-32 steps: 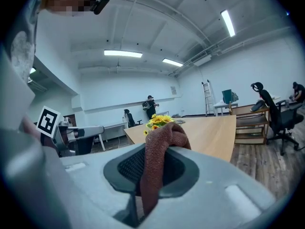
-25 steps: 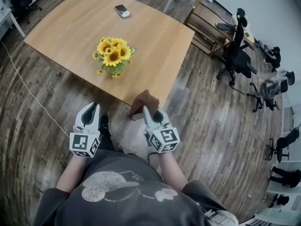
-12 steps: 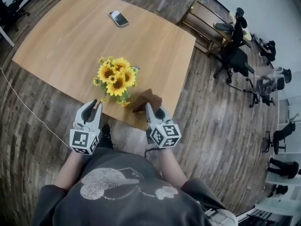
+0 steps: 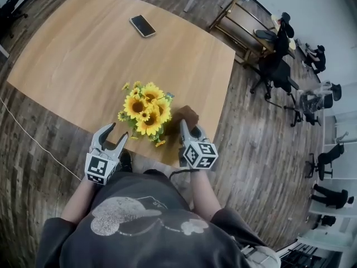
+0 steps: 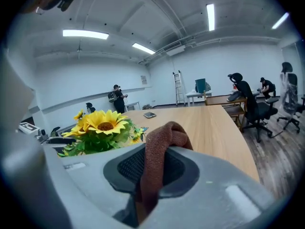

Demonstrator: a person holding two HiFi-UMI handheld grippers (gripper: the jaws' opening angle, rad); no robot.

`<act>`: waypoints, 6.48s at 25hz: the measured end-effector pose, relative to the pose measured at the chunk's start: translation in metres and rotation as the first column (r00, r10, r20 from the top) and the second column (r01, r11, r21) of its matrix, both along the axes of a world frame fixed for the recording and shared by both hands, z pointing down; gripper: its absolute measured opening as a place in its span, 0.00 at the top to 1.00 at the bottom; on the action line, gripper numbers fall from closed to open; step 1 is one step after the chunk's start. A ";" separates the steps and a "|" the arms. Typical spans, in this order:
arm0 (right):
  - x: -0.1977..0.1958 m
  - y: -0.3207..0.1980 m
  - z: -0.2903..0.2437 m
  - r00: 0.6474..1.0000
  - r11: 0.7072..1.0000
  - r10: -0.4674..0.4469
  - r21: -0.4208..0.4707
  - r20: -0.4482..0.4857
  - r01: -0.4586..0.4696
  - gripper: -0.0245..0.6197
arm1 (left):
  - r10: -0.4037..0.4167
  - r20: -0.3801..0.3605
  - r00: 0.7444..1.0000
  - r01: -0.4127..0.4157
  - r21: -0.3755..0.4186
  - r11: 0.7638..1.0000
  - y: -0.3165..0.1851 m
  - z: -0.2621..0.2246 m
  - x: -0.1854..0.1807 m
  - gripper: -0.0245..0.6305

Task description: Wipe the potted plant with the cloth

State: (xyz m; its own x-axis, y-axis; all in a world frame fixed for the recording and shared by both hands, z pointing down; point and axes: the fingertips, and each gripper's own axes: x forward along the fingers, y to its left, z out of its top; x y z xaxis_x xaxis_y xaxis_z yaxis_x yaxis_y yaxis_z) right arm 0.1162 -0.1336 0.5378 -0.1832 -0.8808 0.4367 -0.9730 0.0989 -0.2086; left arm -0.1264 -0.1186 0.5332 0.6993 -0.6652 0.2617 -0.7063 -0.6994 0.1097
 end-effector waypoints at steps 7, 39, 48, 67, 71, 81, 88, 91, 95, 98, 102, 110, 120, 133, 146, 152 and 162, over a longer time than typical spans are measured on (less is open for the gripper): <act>-0.027 -0.020 0.029 0.975 0.975 -0.212 -0.088 -0.060 0.206 0.89 | 0.121 0.131 0.984 -0.120 -0.015 0.993 0.001 0.040 0.016 0.39; -0.115 0.021 0.041 0.683 0.678 -0.724 -0.081 0.101 0.731 0.89 | 0.048 0.203 0.978 -0.043 -0.028 0.999 -0.032 0.056 0.070 0.28; -0.113 0.047 0.037 0.661 0.655 -0.745 -0.084 0.090 0.751 0.89 | 0.068 0.196 0.978 -0.062 -0.039 0.997 -0.032 0.054 0.072 0.28; -0.071 -0.033 0.050 0.621 0.612 -0.778 -0.111 0.095 0.783 0.89 | 0.356 0.171 0.919 -0.342 -0.109 0.933 0.011 0.058 0.106 0.27; -0.075 -0.027 0.051 0.618 0.609 -0.774 -0.106 0.134 0.786 0.89 | 0.247 0.116 0.962 -0.227 -0.160 0.961 -0.007 0.064 0.087 0.25; -0.100 0.022 0.048 0.535 0.523 -0.834 -0.115 0.138 0.844 0.89 | 0.086 0.124 0.989 -0.065 -0.163 0.984 -0.020 0.056 0.055 0.36; -0.100 0.035 0.037 0.522 0.514 -0.841 -0.093 0.143 0.853 0.89 | 0.003 0.157 0.988 0.016 -0.122 0.992 -0.005 0.056 0.053 0.30; -0.079 0.030 0.036 0.581 0.573 -0.805 -0.095 0.119 0.814 0.89 | -0.012 0.200 0.980 0.038 -0.131 0.991 0.007 0.062 0.066 0.18; -0.044 0.016 0.035 0.683 0.676 -0.723 -0.099 0.101 0.730 0.89 | -0.036 0.264 0.964 0.084 -0.170 0.982 0.012 0.078 0.090 0.03; -0.029 0.009 0.035 0.724 0.717 -0.684 -0.100 0.089 0.690 0.89 | -0.115 0.252 0.961 0.161 -0.170 0.972 -0.001 0.076 0.103 0.02; -0.022 0.006 0.033 0.742 0.736 -0.664 -0.092 0.090 0.670 0.89 | -0.304 0.186 0.934 0.340 -0.207 0.918 -0.027 0.067 0.103 0.00; -0.024 0.009 0.035 0.740 0.736 -0.668 -0.082 0.077 0.672 0.89 | -0.423 0.219 0.879 0.456 -0.129 0.881 -0.043 0.061 0.093 0.09; -0.029 0.005 0.033 0.728 0.724 -0.681 -0.075 0.075 0.685 0.89 | -0.395 0.216 0.893 0.422 -0.095 0.902 -0.043 0.060 0.086 0.25; -0.058 -0.015 0.045 0.633 0.625 -0.771 -0.111 0.071 0.773 0.89 | 0.097 0.180 0.979 -0.083 -0.082 0.993 0.011 0.061 0.085 0.25; -0.099 -0.033 0.045 0.508 0.504 -0.861 -0.157 -0.021 0.849 0.89 | 0.294 0.167 0.941 -0.280 -0.100 0.955 0.020 0.064 0.093 0.25; -0.090 -0.002 0.049 0.557 0.546 -0.830 -0.160 0.032 0.822 0.89 | 0.323 0.176 0.930 -0.310 -0.098 0.946 0.022 0.068 0.091 0.25; -0.103 0.048 0.056 0.618 0.600 -0.780 -0.165 0.093 0.783 0.89 | 0.275 0.161 0.948 -0.263 -0.089 0.961 0.012 0.071 0.089 0.25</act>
